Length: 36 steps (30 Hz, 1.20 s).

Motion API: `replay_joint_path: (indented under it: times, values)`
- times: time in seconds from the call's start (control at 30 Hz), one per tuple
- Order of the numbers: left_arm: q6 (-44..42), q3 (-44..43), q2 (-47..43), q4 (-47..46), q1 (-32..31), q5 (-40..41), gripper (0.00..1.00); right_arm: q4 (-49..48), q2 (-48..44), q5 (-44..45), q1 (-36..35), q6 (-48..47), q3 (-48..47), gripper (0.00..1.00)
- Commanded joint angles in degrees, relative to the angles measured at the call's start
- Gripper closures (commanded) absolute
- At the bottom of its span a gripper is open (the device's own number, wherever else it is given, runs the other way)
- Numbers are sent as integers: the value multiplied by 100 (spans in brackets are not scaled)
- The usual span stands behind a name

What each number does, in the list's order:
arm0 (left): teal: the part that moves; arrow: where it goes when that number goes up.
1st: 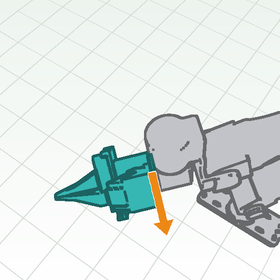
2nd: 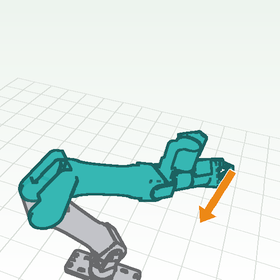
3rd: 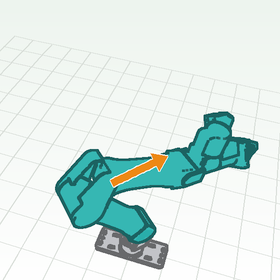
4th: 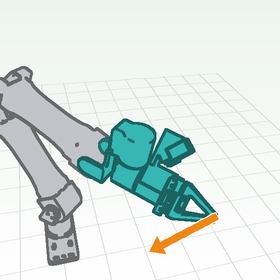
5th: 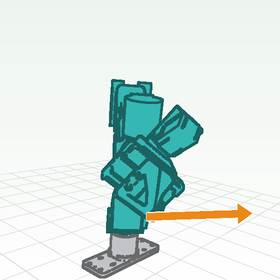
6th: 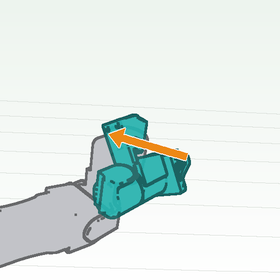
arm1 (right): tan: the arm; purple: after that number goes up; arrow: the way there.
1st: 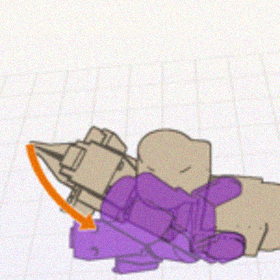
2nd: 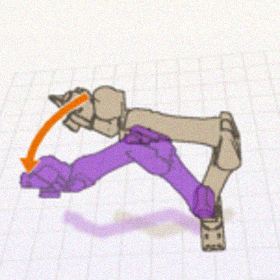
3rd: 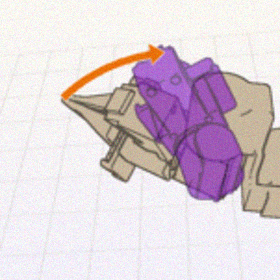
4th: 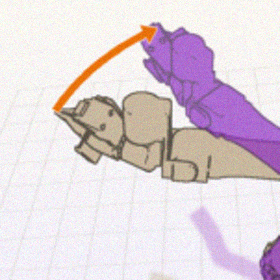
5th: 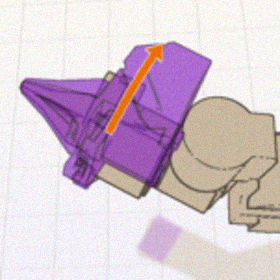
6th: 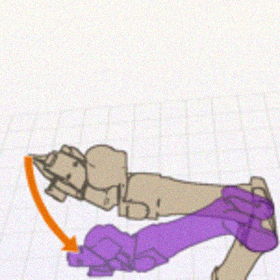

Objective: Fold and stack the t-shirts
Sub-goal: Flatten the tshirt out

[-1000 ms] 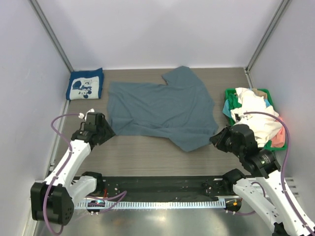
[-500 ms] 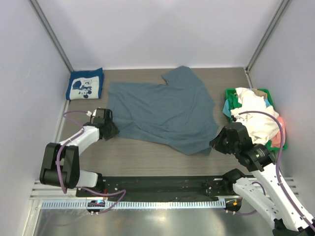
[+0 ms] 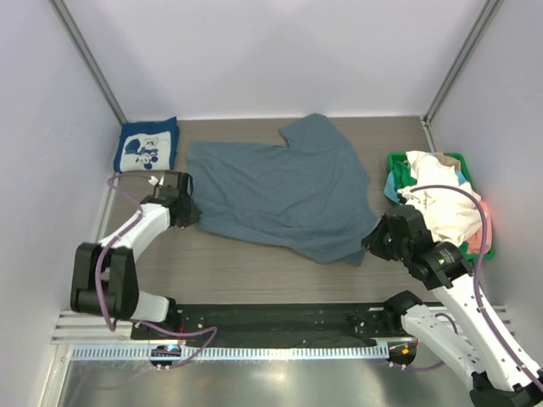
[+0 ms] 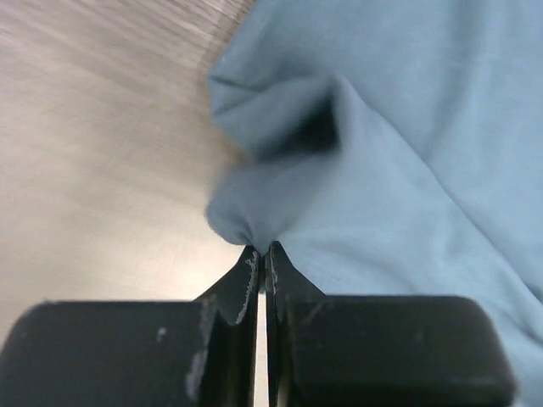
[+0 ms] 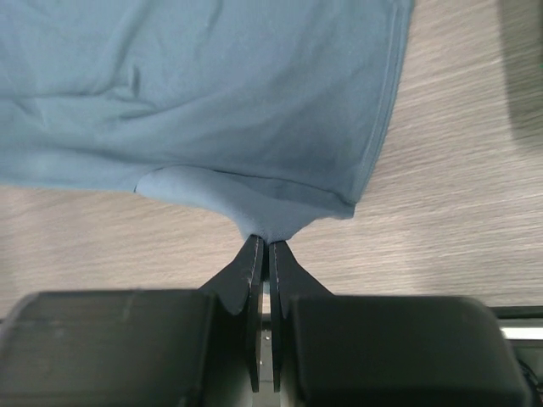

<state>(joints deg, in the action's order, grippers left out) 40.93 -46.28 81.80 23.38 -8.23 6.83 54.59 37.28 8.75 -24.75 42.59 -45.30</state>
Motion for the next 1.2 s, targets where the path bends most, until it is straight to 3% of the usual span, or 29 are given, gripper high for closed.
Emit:
replay_joint_path:
  times: [0.0, 0.07, 0.13, 0.2, 0.27, 0.33, 0.47, 0.5, 0.53, 0.73, 0.97, 1.17]
  values:
    - [-243, -503, -1118, 1377, 14, 38, 100, 87, -177, 468, -3, 21, -436, 99]
    - [-287, -583, -1490, 1922, 6, 195, 97, 166, -256, 557, -3, 57, -523, 99]
    - [-348, -619, -1981, 2556, 5, 222, 88, 236, -343, 566, -3, 118, -550, 99]
    - [-384, -689, -2246, 3119, -3, 161, 75, 272, -414, 575, -3, 162, -550, 99]
    - [-384, -724, -2598, 3487, -12, 30, 48, 272, -475, 592, -3, 162, -541, 99]
    - [-323, -620, -3009, 3560, -12, -6, 42, 280, -458, 592, -3, 145, -541, 99]
    - [203, -453, -3599, 3535, -30, 99, 9, 280, -432, 575, -3, 127, -533, 99]
    - [327, -321, -3723, 3368, -30, 73, 9, 272, -432, 584, -3, 127, -533, 99]
    - [433, -250, -3802, 3288, -38, 90, 0, 280, -449, 592, -3, 118, -533, 99]
    - [1171, 443, -3883, 2709, -153, 346, 0, 228, -327, 672, -3, -5, -629, 99]
    - [1540, 1621, -2731, 1453, -232, 669, 0, -202, 148, 162, -3, -137, -322, 99]
    - [1963, 2431, -3327, 1046, -162, 1083, 29, -264, 244, 267, -3, -330, -374, 99]
